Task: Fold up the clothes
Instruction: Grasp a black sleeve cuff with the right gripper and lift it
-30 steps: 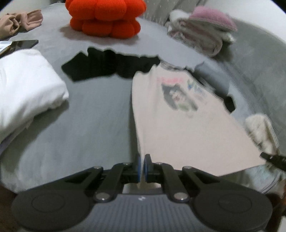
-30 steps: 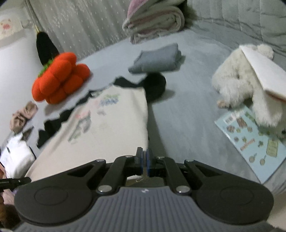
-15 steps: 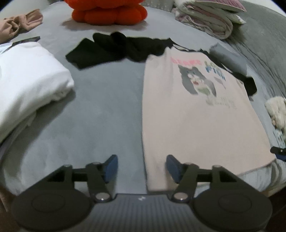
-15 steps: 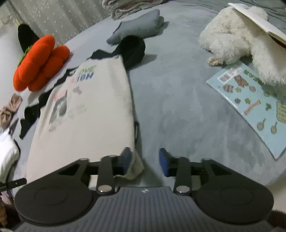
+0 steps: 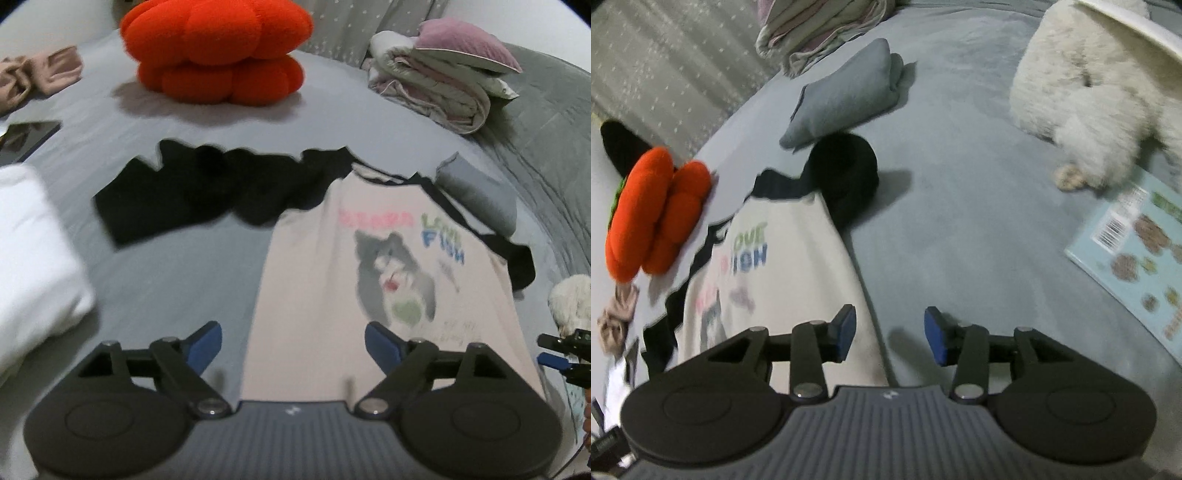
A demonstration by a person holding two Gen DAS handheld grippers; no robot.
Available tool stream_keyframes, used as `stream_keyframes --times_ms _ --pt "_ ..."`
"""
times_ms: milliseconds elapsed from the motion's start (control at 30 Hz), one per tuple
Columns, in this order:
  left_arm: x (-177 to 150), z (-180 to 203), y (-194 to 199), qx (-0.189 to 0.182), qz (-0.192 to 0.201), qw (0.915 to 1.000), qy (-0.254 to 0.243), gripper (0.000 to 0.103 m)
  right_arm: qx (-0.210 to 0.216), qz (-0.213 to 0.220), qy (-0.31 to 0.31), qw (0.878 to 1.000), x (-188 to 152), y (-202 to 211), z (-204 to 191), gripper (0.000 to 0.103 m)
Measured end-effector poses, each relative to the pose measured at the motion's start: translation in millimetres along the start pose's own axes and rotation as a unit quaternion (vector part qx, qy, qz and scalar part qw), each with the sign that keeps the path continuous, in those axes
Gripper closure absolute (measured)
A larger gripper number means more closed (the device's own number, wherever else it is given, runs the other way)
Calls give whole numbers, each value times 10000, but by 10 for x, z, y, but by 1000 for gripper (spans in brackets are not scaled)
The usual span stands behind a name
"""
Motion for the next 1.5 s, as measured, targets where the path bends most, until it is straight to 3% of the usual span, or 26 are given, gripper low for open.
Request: stream_keyframes --times_ms 367,600,667,733,833,933,1133,1200,1267,1433,1500 --pt "283 520 -577 -426 168 9989 124 14 202 473 -835 9952 389 -553 27 56" --pt "300 605 -774 -567 288 9968 476 14 367 882 -872 9916 560 -757 38 56" --pt "338 649 -806 -582 298 9968 468 13 373 1089 -873 9895 589 -790 0 60" --pt "377 692 -842 -595 277 9968 454 13 354 1300 -834 9874 596 -803 -44 78" --pt "442 710 -876 -663 256 9959 566 13 493 1504 -628 9854 568 -810 -200 84" --pt "494 691 -868 -790 235 9939 736 13 706 1554 5 9853 503 -772 -463 84" --pt "526 715 -779 -1005 353 9916 730 18 1385 1068 1203 9772 179 -770 -943 84" --pt "511 755 -748 -1151 369 9910 575 35 1532 806 1487 9736 28 -833 -1057 84" --pt "493 793 -742 -1316 322 9894 520 37 1632 451 1746 9700 -158 -931 -1145 84" --pt "435 871 -812 -1504 111 9873 493 37 1375 -348 2426 9597 -521 -1206 -1208 82" --pt "401 910 -876 -1479 -27 9880 453 39 1345 -307 2688 9533 -560 -1178 -1220 81"
Point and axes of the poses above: each gripper's, at about its wrist camera, not at the fingertips, and y roughly against the way its jaws point, z to its right, x to its top, the point moved 2 cm from there along -y, roughly the way its jaws point, and after that the axes turned 12 degrees about x, right-handed, at the moved point
